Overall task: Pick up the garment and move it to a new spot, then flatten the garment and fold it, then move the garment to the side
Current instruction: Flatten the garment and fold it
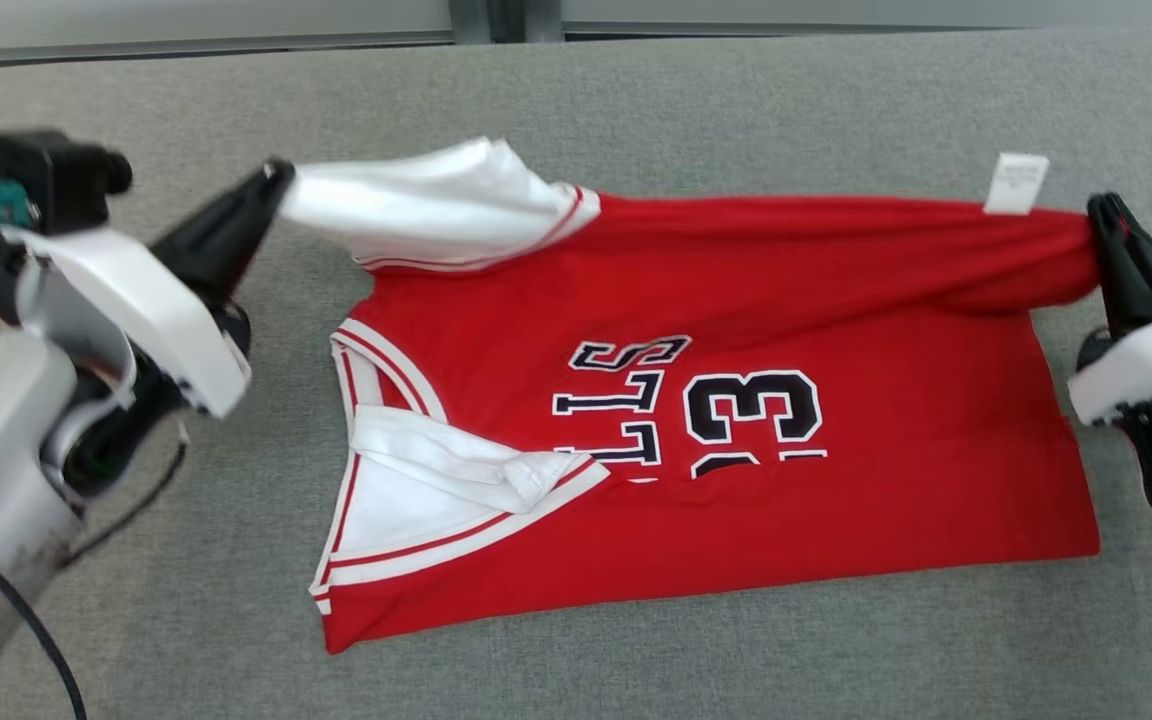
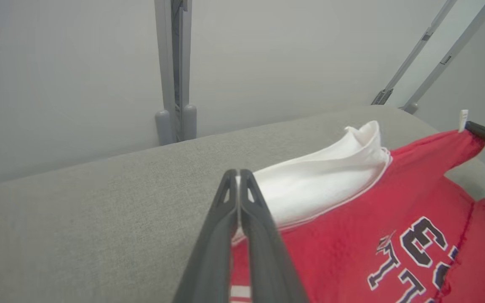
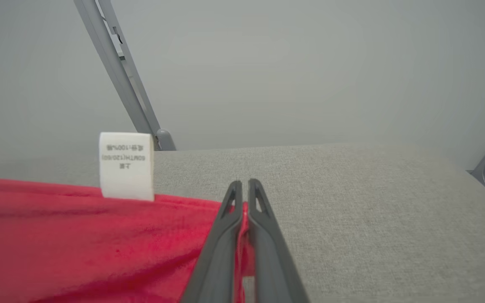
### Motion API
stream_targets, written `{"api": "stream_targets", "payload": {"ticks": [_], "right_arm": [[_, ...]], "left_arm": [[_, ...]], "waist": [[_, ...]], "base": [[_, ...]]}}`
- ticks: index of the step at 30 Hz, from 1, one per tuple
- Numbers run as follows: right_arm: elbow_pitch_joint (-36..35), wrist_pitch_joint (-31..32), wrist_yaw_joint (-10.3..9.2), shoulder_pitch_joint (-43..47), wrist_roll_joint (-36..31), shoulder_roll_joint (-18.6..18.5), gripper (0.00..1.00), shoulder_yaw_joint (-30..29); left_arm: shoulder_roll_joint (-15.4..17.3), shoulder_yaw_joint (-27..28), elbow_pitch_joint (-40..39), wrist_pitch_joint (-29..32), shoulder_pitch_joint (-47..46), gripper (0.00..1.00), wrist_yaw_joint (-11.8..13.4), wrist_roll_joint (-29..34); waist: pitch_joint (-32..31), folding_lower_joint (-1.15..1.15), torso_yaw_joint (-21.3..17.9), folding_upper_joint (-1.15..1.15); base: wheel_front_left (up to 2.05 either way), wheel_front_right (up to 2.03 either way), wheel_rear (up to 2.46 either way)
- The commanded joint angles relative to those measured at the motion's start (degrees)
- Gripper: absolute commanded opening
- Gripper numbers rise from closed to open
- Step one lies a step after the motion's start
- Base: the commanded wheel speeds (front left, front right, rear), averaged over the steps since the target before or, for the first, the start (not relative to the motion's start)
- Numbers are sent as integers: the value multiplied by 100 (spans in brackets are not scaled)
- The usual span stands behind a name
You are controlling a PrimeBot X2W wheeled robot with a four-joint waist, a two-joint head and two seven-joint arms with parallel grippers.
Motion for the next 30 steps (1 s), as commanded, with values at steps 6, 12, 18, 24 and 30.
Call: {"api": "stream_targets", "payload": {"ticks": [6, 12, 18, 24, 30], "right_arm": [[-505, -31, -4, 862, 18, -137, 0, -535], [-971, -33, -4, 1377, -273, -22, 0, -1013], [-1246, -33, -4, 1827, -556, 206, 0, -1293], [-1282, -33, -4, 2176, -671, 335, 0, -1469], [-1106, -33, -4, 2261, -866, 446, 0, -1405]], "left_arm": [[359, 15, -1001, -211, 956, 0, 472, -251], [612, 46, -1971, -469, 1684, 0, 972, -375], [766, 52, -2639, -699, 2315, 0, 1394, -524], [768, 18, -2968, -843, 2822, 0, 1649, -713], [567, -51, -2877, -881, 3121, 0, 1690, -937]], "waist": [[-97, 0, 172, 0], [-64, 0, 258, 0], [-71, 0, 275, 0], [-74, 0, 288, 0], [-48, 0, 275, 0]], "base": [[0, 0, 0], [0, 0, 0], [0, 0, 0], [0, 0, 0], [0, 0, 0]]}}
